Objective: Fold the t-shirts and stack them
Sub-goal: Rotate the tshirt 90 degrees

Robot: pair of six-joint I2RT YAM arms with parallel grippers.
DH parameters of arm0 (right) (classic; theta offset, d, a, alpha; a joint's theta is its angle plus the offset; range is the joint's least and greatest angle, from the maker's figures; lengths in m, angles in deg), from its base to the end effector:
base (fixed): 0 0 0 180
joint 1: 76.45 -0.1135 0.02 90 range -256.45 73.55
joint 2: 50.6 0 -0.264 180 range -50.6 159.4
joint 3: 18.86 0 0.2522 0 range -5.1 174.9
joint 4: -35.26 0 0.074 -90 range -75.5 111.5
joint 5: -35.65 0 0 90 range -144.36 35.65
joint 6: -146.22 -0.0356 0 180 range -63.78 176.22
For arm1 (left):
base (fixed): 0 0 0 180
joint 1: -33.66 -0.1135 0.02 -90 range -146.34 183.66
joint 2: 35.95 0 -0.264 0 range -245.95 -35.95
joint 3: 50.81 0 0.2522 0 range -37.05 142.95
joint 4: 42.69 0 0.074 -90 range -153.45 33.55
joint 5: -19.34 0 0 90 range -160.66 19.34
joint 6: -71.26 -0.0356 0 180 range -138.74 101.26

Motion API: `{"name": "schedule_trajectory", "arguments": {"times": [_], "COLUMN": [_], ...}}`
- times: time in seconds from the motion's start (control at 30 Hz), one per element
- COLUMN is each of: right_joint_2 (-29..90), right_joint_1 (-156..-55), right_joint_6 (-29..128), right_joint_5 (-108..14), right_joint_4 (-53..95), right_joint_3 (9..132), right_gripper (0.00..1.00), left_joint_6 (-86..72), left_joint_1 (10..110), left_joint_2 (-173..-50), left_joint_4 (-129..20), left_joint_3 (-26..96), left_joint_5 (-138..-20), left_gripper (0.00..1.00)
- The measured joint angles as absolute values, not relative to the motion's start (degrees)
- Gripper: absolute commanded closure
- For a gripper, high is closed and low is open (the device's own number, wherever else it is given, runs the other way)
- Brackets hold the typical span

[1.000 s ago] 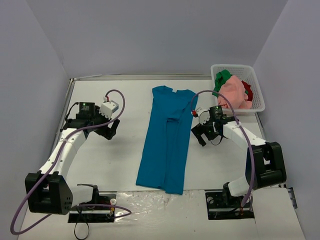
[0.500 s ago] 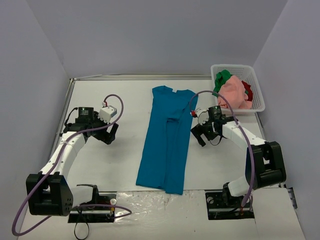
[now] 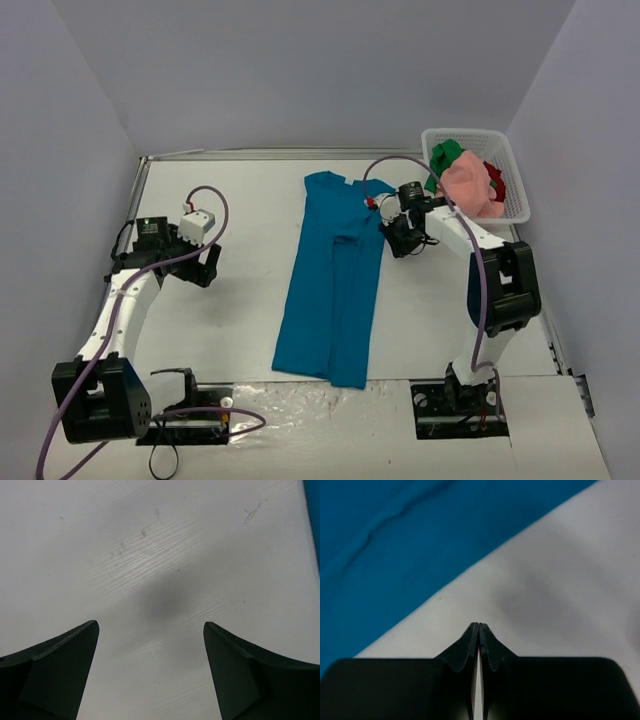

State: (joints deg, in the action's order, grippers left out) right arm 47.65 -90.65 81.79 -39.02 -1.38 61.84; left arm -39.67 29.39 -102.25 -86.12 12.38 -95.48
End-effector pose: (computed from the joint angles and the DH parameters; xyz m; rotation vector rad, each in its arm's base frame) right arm 0.3484 0.0979 0.2109 -0.9464 2.2990 0.2531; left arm 0.2393 0.0029 0.2644 0.5325 2.2454 -0.2938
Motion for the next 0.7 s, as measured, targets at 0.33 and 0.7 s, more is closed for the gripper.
{"name": "schedule_trajectory", "arguments": {"times": [0.33, 0.7], "right_joint_2": [68.0, 76.4], "right_joint_1": [-92.5, -95.3], "right_joint_6": [81.8, 81.8], "right_joint_5": [-38.1, -38.0], "right_joint_4": [-7.8, -11.6], "right_joint_3": [82.9, 93.6], "right_gripper": [1.0, 1.0], "left_joint_6": [-39.7, -39.7], "left_joint_1": [28.3, 27.9], "left_joint_2": [-102.3, -103.0], "left_joint_4": [-86.1, -86.2], "left_joint_3": [12.4, 12.4], "left_joint_5": [-96.4, -96.4], "left_gripper": [0.15, 0.15]}}
